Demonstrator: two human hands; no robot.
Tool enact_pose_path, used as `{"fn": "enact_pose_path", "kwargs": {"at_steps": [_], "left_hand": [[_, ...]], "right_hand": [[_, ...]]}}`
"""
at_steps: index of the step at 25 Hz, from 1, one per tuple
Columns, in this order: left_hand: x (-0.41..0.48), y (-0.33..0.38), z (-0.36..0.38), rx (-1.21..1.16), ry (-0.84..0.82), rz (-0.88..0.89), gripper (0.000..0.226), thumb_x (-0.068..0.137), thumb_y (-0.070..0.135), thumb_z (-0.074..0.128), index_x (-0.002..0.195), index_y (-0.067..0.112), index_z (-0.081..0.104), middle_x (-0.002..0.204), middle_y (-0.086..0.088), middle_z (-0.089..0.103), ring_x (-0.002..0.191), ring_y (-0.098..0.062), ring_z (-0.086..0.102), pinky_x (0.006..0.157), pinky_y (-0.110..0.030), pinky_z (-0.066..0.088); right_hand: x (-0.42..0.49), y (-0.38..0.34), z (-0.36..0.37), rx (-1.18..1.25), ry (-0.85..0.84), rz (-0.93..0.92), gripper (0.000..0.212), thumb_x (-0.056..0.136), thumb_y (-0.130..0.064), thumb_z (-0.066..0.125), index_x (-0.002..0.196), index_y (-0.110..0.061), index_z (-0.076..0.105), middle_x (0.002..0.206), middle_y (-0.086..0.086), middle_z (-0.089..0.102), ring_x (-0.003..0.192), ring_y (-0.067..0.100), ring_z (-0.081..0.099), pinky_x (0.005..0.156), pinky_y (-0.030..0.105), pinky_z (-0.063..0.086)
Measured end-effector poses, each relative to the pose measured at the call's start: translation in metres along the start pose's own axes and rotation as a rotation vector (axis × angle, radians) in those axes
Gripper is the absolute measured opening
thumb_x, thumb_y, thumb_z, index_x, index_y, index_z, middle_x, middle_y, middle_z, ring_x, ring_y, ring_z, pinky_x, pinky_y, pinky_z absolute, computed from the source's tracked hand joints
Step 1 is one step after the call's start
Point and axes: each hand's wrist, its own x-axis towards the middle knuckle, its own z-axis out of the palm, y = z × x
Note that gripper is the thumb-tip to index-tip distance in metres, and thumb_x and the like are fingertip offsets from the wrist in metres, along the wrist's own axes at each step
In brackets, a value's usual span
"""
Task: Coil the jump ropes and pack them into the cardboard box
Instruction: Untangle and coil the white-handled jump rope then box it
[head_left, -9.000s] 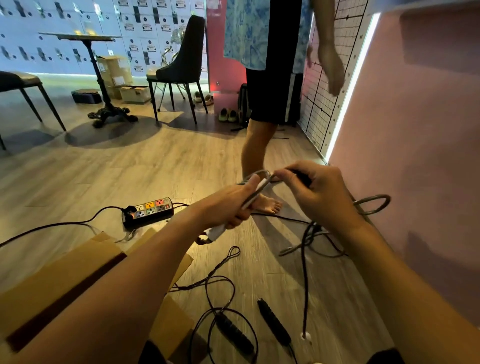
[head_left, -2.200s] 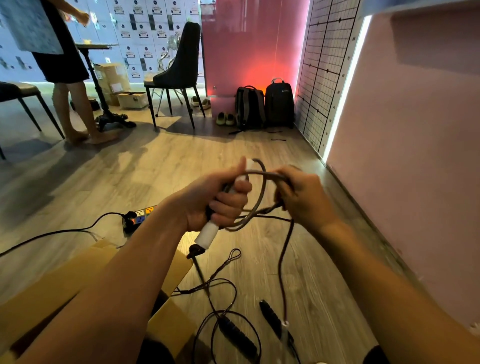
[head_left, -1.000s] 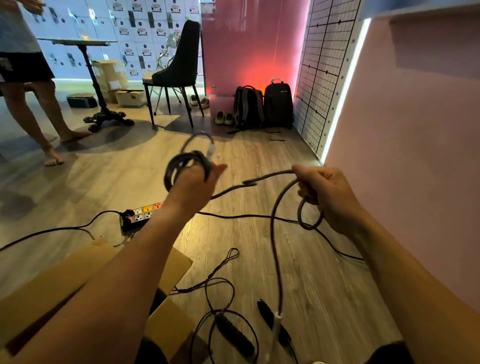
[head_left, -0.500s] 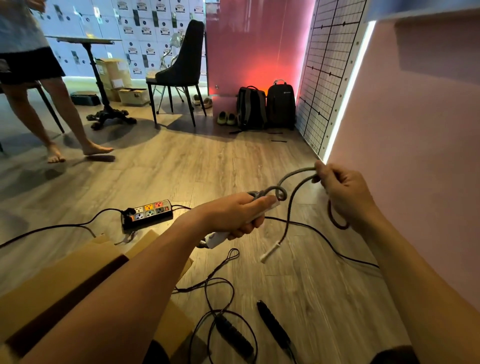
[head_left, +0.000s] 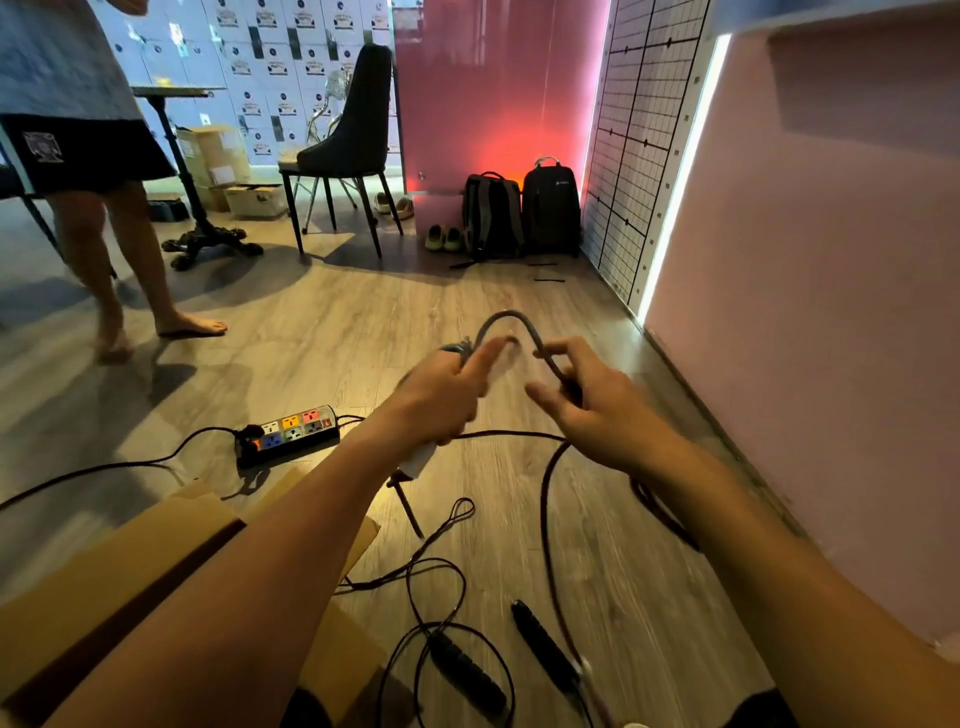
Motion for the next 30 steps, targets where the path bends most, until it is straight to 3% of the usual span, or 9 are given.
{"fn": "enact_pose_path", "kwargs": {"at_steps": [3,6,9,13,15,20,24,27,30], "left_hand": [[0.004,-0.013,-0.012,0.274,0.201,-0.006,0.063,0.095,0.065,0.037,0.062,0.013,0.050,0.053,-0.001,0.048,0.044,-0.017,0.045,0.051,-0.033,0.041],[0.003,-0.015,-0.008,0.335,0.070,-0.069,0.063,0.094,0.069,0.035,0.067,0.014,0.049,0.055,-0.001,0.049,0.045,-0.017,0.047,0.046,-0.030,0.041],[-0.004,-0.005,0.000,0.362,-0.156,-0.091,0.059,0.094,0.069,0.035,0.076,0.015,0.052,0.063,-0.003,0.052,0.046,-0.014,0.047,0.043,-0.026,0.040],[-0.018,0.006,0.003,-0.366,-0.667,-0.181,0.056,0.090,0.072,0.032,0.068,0.022,0.044,0.053,0.005,0.032,0.041,-0.007,0.028,0.041,-0.022,0.029],[-0.017,0.008,0.000,-0.807,-0.697,-0.108,0.058,0.088,0.074,0.032,0.067,0.021,0.044,0.050,0.008,0.030,0.038,-0.006,0.028,0.038,-0.021,0.027],[-0.009,0.010,-0.017,-1.576,-0.359,0.060,0.064,0.090,0.076,0.028,0.070,0.019,0.048,0.049,0.009,0.035,0.039,-0.005,0.034,0.039,-0.019,0.032],[-0.005,0.018,-0.027,-2.067,0.130,0.003,0.056,0.098,0.060,0.033,0.069,0.014,0.047,0.053,0.004,0.039,0.040,-0.011,0.037,0.043,-0.019,0.039],[-0.001,0.015,-0.033,-1.982,0.541,0.088,0.049,0.098,0.057,0.041,0.076,0.014,0.047,0.057,0.002,0.044,0.044,-0.012,0.042,0.054,-0.023,0.046],[0.002,0.006,-0.038,-1.482,0.680,0.280,0.047,0.101,0.058,0.033,0.082,0.016,0.046,0.061,0.003,0.045,0.052,-0.011,0.044,0.060,-0.026,0.045]], "right_hand": [[-0.003,0.002,-0.014,-0.090,0.136,-0.184,0.014,0.099,-0.034,0.055,0.110,-0.026,0.059,0.066,-0.005,0.056,0.053,0.007,0.049,0.050,0.023,0.046],[0.002,0.014,-0.015,-0.219,0.271,-0.225,0.022,0.099,-0.038,0.052,0.106,-0.022,0.066,0.074,-0.009,0.061,0.062,0.008,0.054,0.060,0.038,0.052],[0.010,0.019,-0.009,-0.373,0.418,-0.026,0.030,0.103,-0.036,0.047,0.109,-0.017,0.068,0.090,0.000,0.067,0.080,0.019,0.059,0.075,0.045,0.054],[0.010,0.018,-0.002,-0.282,0.257,0.177,0.033,0.107,-0.033,0.039,0.117,-0.017,0.066,0.102,-0.003,0.067,0.080,0.015,0.059,0.063,0.025,0.046],[0.007,0.013,0.002,-0.198,0.104,0.176,0.034,0.107,-0.035,0.036,0.110,-0.018,0.066,0.092,0.001,0.066,0.072,0.011,0.053,0.059,0.023,0.040],[0.005,-0.004,0.006,-0.051,-0.078,0.070,0.049,0.104,-0.047,0.036,0.083,-0.013,0.064,0.070,0.000,0.055,0.065,0.012,0.050,0.063,0.030,0.041],[0.005,-0.002,0.017,-0.195,-0.283,0.125,0.044,0.101,-0.053,0.039,0.103,-0.019,0.068,0.087,-0.002,0.064,0.080,0.014,0.059,0.072,0.030,0.047],[0.002,-0.005,0.022,-0.213,-0.462,0.096,0.029,0.102,-0.049,0.043,0.094,-0.028,0.061,0.093,-0.008,0.064,0.087,0.010,0.060,0.075,0.027,0.048],[0.001,-0.015,0.026,-0.172,-0.500,0.042,0.019,0.104,-0.037,0.045,0.106,-0.028,0.061,0.094,-0.007,0.065,0.087,0.011,0.062,0.074,0.029,0.052]]}}
